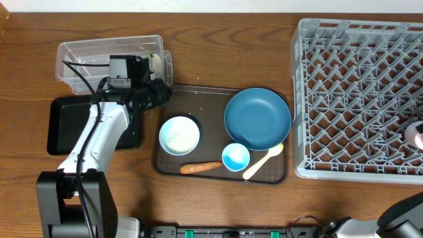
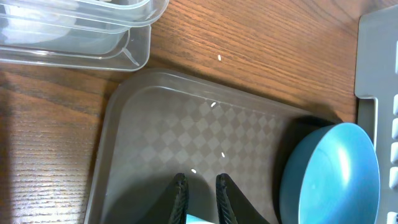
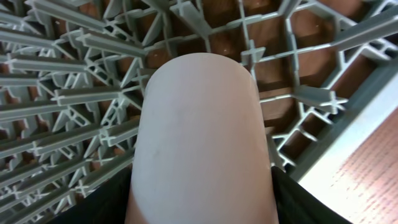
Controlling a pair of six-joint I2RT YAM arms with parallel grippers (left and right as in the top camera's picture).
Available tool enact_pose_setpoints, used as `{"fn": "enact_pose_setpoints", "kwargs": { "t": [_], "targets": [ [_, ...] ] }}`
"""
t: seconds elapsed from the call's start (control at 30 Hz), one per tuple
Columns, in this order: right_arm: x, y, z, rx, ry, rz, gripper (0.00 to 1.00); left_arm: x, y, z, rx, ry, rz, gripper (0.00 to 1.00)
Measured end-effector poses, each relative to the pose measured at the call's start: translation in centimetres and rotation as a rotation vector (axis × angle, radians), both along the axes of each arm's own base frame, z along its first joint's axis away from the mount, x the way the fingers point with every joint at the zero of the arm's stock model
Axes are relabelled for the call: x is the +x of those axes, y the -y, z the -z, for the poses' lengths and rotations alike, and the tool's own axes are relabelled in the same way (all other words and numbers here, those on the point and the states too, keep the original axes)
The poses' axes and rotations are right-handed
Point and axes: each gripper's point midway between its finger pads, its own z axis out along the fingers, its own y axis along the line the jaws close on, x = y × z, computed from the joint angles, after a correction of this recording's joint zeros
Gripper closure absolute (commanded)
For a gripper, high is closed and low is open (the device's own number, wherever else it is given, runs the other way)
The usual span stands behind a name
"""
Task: Sort waste into correct bins and load items into the dishwasher rack
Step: 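Lower the pink cup into the dish rack and open the right gripper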
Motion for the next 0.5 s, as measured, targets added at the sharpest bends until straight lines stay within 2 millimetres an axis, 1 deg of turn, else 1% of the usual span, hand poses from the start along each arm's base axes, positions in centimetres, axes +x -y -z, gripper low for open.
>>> {"fn": "enact_pose_setpoints", "kwargs": {
  "t": [0.1,0.13,0.17,0.2,0.27,0.3,0.37,0.43,0.5],
  "targets": [
    [-0.19,-0.29,0.12,0.013,-0.008,-0.001,0.99,0.0,0.0,0.0,0.0,0.0,0.0,0.81],
    [-0.28,-0.36,0.16,0.016,-0.012,-0.001,0.98,0.0,0.0,0.0,0.0,0.0,0.0,0.81],
    [-0.34,-0.42,0.2,0.019,-0.015,-0.001,0.94,0.0,0.0,0.0,0.0,0.0,0.0,0.81],
    [-0.39,-0.44,0.21,0.019,-0.017,0.0,0.87,0.0,0.0,0.0,0.0,0.0,0.0,0.81],
    [-0.45,-0.48,0.24,0.02,-0.02,-0.001,0.69,0.0,0.0,0.0,0.0,0.0,0.0,0.81],
    [-0.46,-0.5,0.25,0.021,-0.021,-0.002,0.55,0.0,0.0,0.0,0.0,0.0,0.0,0.81],
    [-0.52,-0.54,0.28,0.022,-0.024,-0.005,0.35,0.0,0.0,0.0,0.0,0.0,0.0,0.81],
    [-0.53,-0.58,0.29,0.022,-0.025,-0.008,0.24,0.0,0.0,0.0,0.0,0.0,0.0,0.81],
    [-0.54,-0.57,0.29,0.021,-0.026,-0.009,0.18,0.0,0.0,0.0,0.0,0.0,0.0,0.81]
  ]
}}
